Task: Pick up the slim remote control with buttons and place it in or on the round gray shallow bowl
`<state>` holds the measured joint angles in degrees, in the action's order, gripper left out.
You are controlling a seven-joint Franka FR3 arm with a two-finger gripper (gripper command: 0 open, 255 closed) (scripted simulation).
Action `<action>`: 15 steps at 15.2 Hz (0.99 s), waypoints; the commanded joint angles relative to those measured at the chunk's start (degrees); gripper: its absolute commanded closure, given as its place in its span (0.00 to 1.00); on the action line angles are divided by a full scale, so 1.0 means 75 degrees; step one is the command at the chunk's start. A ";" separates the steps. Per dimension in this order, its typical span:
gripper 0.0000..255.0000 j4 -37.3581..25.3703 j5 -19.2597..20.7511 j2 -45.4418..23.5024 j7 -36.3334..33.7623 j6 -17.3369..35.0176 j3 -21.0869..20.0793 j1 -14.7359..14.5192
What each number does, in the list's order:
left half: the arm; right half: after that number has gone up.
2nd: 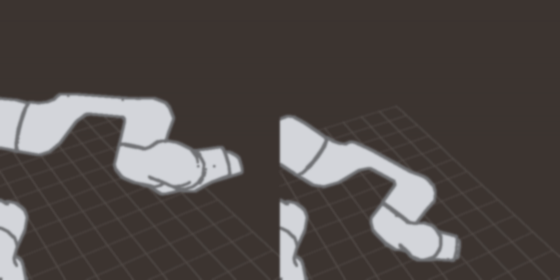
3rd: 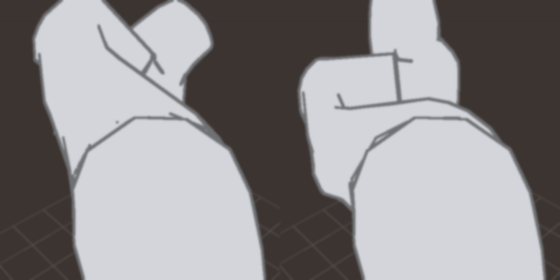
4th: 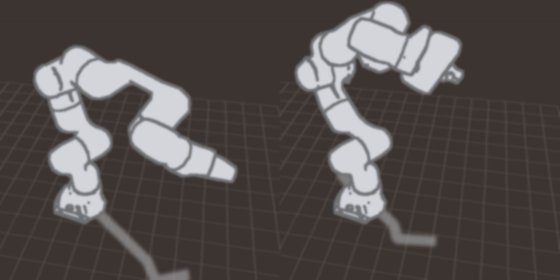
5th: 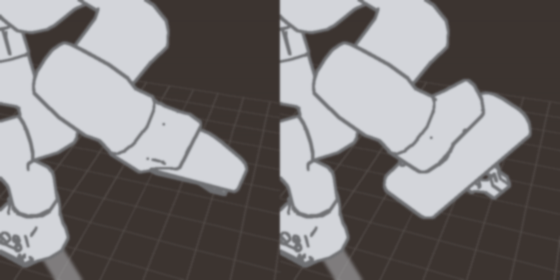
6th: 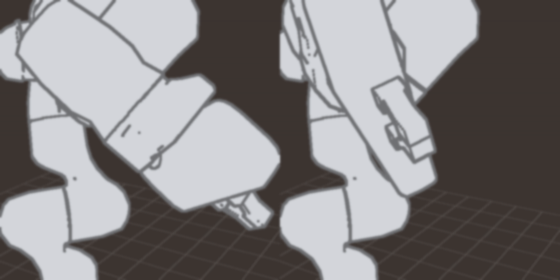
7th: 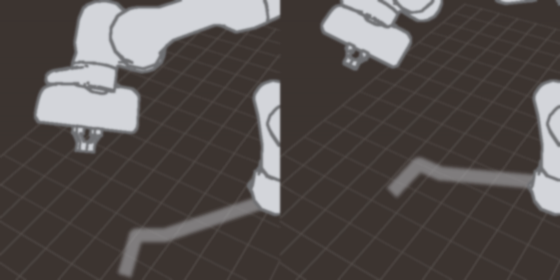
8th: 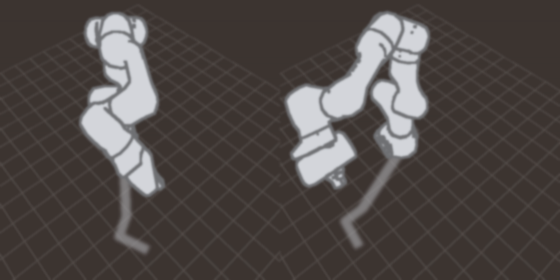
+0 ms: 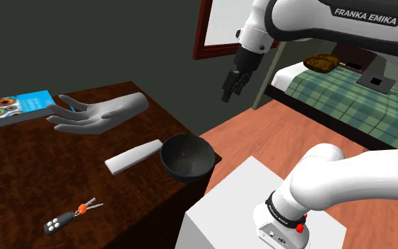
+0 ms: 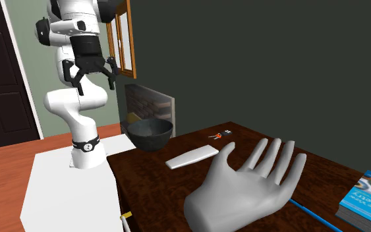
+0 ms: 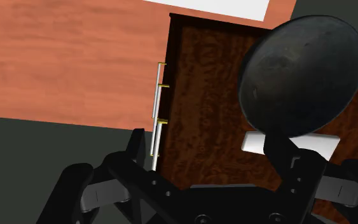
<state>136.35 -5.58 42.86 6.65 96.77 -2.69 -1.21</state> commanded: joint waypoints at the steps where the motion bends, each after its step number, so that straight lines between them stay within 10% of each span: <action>1: 0.00 0.0000 0.0000 0.0000 0.0000 0.0000 0.0000 0.0000; 15: 0.00 -0.1046 0.0183 -0.3628 0.3541 0.2351 -0.0256 -0.1398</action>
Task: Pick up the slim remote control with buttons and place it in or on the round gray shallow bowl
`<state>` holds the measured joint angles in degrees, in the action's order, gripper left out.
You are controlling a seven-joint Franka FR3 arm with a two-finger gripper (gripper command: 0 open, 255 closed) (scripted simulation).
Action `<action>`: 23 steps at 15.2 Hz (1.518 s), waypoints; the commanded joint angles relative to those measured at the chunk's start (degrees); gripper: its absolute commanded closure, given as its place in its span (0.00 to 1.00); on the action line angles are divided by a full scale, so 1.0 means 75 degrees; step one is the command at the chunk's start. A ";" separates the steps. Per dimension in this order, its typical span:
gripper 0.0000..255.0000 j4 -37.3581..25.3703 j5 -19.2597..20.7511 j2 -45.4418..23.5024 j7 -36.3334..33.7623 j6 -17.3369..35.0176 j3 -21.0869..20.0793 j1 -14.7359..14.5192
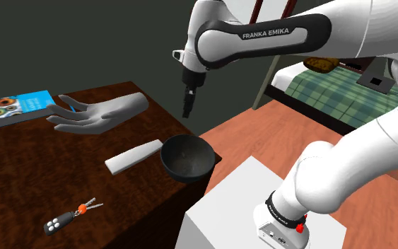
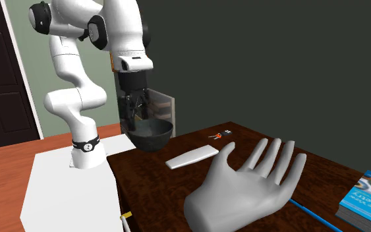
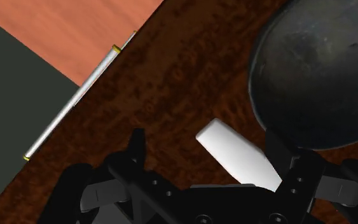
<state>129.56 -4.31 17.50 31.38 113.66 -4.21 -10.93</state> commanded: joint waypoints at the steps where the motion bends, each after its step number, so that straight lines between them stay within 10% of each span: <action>1: 0.00 -0.0242 0.0033 -0.0485 0.0472 0.0220 -0.0102 -0.0186; 15: 0.00 -0.1536 0.0719 -0.3352 0.3245 0.1569 -0.1052 -0.1248; 23: 0.00 -0.1309 0.0892 -0.3858 0.3280 0.2279 -0.1080 -0.1325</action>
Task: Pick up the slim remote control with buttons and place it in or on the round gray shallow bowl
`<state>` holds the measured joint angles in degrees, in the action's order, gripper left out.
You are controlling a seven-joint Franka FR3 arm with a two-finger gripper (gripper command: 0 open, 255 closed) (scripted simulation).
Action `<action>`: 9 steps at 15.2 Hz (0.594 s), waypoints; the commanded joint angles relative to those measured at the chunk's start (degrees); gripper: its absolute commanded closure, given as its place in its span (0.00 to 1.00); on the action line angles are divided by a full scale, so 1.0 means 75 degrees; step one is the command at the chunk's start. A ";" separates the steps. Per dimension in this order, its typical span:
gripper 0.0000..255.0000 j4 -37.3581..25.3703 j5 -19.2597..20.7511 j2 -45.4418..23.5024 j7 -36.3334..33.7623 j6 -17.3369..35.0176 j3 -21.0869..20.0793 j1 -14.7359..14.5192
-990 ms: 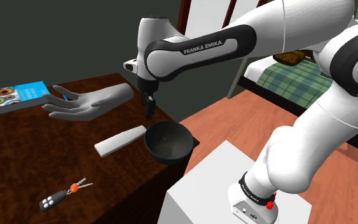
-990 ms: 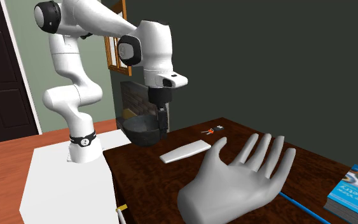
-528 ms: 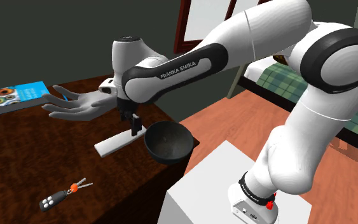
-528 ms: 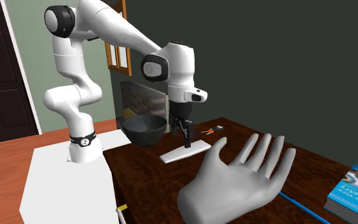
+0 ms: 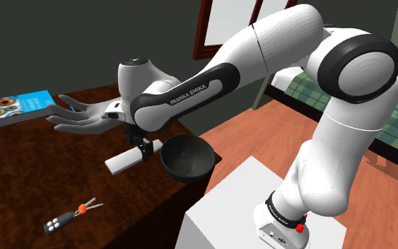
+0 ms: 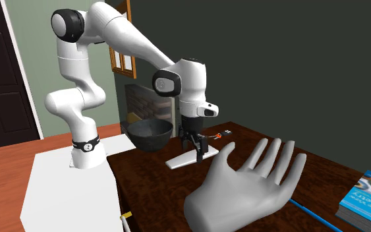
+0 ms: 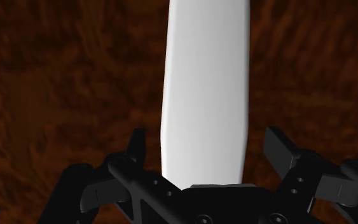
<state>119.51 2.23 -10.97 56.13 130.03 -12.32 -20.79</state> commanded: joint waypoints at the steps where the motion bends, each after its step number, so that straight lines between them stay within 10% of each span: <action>1: 0.00 0.0050 0.0032 -0.0098 -0.0028 0.0150 0.0004 -0.0012; 8: 0.00 0.0050 0.0032 -0.0097 -0.0028 0.0148 0.0004 -0.0012; 9: 1.00 0.0050 0.0032 -0.0097 -0.0028 0.0148 0.0004 -0.0012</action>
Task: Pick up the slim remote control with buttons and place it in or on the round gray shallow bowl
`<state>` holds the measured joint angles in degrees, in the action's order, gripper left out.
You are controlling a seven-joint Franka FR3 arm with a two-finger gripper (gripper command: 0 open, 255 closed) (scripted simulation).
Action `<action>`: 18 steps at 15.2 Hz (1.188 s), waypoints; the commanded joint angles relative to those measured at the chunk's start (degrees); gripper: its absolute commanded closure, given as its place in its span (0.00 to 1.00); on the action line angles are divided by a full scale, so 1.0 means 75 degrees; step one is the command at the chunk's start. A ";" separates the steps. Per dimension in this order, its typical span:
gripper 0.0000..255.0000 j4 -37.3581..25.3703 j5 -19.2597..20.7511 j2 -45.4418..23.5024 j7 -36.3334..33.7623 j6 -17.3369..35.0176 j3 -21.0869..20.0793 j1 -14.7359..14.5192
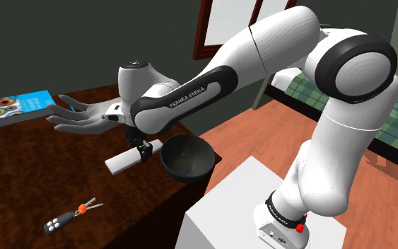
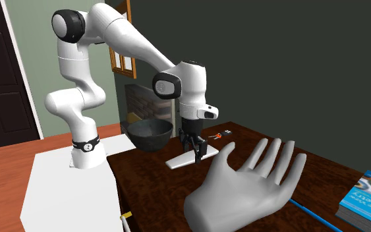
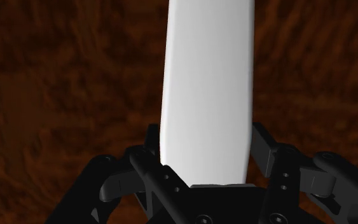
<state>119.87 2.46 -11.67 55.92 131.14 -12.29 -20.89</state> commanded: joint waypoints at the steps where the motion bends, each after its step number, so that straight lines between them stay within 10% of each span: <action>1: 1.00 0.0002 0.0000 -0.0004 0.0000 0.0001 0.0000 0.0000; 18: 1.00 -0.0352 -0.0149 0.0494 0.0095 -0.0838 -0.0032 0.0031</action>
<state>117.56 1.46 -8.35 56.50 125.57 -12.54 -20.71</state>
